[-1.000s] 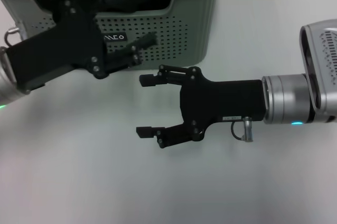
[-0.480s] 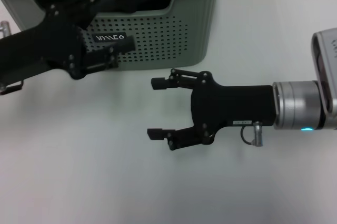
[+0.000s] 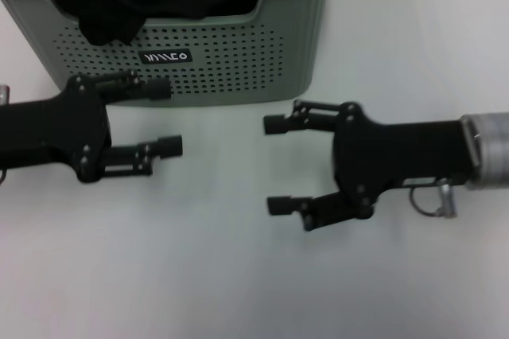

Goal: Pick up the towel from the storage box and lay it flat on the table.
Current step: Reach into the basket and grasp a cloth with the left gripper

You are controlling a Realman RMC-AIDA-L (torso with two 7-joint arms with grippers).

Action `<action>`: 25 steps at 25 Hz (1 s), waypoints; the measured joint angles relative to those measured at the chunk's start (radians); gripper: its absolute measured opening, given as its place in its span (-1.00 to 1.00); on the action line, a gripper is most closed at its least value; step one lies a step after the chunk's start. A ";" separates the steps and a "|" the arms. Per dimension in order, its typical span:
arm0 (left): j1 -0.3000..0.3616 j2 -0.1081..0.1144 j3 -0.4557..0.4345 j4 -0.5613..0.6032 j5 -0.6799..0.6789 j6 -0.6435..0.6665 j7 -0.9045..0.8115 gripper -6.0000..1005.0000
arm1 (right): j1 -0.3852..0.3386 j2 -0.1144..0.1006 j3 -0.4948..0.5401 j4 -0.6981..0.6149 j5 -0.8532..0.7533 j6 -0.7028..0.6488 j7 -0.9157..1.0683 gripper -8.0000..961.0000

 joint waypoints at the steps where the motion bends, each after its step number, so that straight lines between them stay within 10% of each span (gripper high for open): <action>1: 0.001 -0.001 -0.004 0.001 0.007 0.011 0.004 0.47 | -0.002 -0.002 0.024 0.002 -0.011 0.019 0.001 0.83; 14: 0.009 -0.019 -0.015 0.000 0.007 0.054 0.017 0.46 | -0.001 0.052 0.157 0.000 -0.175 0.025 0.012 0.83; 25: 0.019 -0.027 -0.015 -0.004 0.010 0.056 0.015 0.45 | 0.011 0.057 0.169 -0.002 -0.194 0.021 0.016 0.83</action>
